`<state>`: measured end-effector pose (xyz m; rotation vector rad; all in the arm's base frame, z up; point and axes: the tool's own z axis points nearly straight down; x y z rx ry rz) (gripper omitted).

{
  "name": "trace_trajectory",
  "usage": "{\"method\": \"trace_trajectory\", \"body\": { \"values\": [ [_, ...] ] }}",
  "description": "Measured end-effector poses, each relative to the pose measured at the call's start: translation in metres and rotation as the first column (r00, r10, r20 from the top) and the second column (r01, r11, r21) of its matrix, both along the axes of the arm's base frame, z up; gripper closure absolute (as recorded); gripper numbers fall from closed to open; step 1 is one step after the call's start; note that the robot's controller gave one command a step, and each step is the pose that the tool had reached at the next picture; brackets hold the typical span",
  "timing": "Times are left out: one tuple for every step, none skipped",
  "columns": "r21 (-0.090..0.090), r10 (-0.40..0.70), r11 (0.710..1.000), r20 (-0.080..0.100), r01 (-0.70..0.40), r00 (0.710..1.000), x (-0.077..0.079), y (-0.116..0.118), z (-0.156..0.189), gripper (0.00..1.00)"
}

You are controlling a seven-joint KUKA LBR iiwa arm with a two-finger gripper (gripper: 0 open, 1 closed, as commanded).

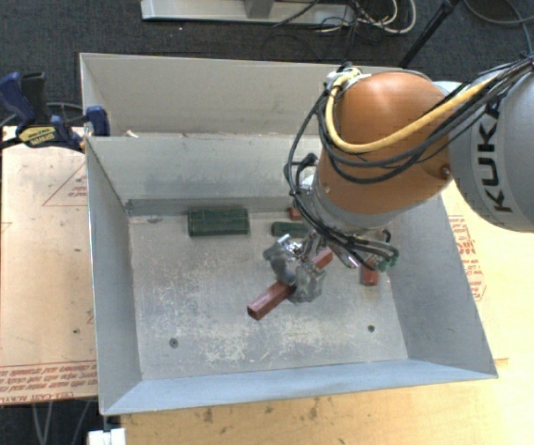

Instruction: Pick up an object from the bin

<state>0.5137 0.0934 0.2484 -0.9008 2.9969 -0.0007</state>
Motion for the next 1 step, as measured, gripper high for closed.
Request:
{"method": "trace_trajectory", "body": {
  "values": [
    [-0.002,0.244,0.97,-0.008,-0.244,0.97,0.0043,-0.0145,-0.003,1.0]
  ]
}}
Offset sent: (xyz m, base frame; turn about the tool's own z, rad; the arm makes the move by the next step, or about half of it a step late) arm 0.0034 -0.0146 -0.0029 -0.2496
